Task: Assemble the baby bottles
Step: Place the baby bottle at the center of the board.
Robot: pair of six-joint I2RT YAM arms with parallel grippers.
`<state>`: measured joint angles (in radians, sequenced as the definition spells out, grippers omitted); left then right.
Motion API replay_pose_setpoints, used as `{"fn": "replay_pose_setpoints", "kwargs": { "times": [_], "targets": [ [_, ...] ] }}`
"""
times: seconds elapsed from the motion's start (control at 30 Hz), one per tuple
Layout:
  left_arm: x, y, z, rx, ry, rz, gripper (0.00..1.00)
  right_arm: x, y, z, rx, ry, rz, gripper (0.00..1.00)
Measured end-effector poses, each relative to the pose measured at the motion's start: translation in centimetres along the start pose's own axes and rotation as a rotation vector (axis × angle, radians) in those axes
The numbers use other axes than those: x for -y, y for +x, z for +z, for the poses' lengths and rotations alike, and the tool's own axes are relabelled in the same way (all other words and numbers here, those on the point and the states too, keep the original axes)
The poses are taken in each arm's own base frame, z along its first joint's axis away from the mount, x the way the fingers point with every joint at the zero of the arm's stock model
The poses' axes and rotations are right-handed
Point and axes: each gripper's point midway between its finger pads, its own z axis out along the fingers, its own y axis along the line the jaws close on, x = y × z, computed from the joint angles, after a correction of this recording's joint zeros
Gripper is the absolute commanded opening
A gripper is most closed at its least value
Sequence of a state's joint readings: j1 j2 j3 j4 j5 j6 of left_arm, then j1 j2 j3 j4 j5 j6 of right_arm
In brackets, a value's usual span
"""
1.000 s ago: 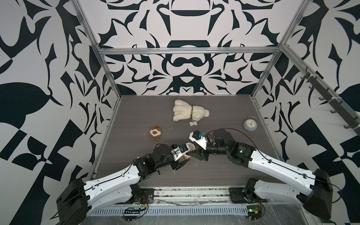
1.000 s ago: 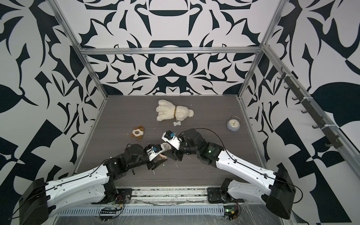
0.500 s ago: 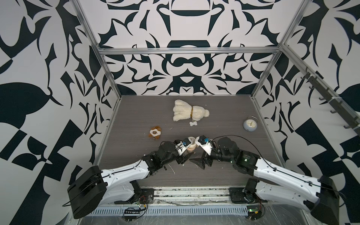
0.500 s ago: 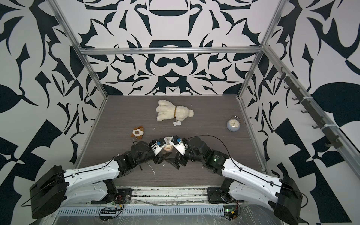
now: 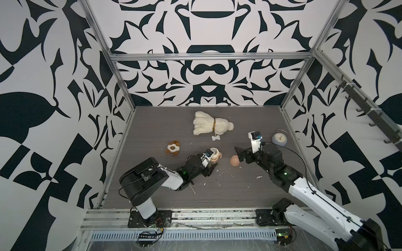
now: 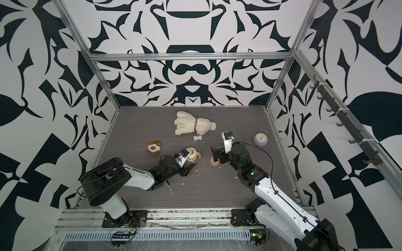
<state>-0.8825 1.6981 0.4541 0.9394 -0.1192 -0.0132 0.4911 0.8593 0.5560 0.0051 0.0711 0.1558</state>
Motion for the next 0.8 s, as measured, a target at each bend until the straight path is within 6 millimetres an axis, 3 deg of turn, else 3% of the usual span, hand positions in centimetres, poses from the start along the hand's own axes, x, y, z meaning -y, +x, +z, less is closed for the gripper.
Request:
{"fn": "replay_pose_setpoints", "kwargs": {
  "times": [0.1,0.17,0.37,0.43,0.7,0.8],
  "targets": [
    [-0.3,-0.1,0.3,0.012,-0.015,-0.019,0.4,0.7,0.2,0.6,-0.002,0.019,0.008,1.0],
    [-0.4,-0.7,0.5,0.024,-0.021,-0.027,0.58,1.1,0.4,0.9,-0.004,0.03,0.011,1.0],
    [-0.3,-2.7,1.1,0.062,-0.021,-0.049,0.94,2.1,-0.4,1.1,0.041,0.053,0.022,1.0],
    [-0.3,-2.8,1.2,0.062,-0.021,-0.05,0.99,2.5,-0.7,1.1,0.059,0.061,0.023,1.0],
    [-0.2,-1.8,1.1,0.006,-0.016,-0.055,0.99,4.3,-1.1,0.1,0.094,0.103,0.02,1.0],
    [0.1,-2.8,0.1,0.019,-0.016,-0.063,0.99,4.8,-1.2,-0.1,0.108,0.115,0.027,1.0]
  ]
}}
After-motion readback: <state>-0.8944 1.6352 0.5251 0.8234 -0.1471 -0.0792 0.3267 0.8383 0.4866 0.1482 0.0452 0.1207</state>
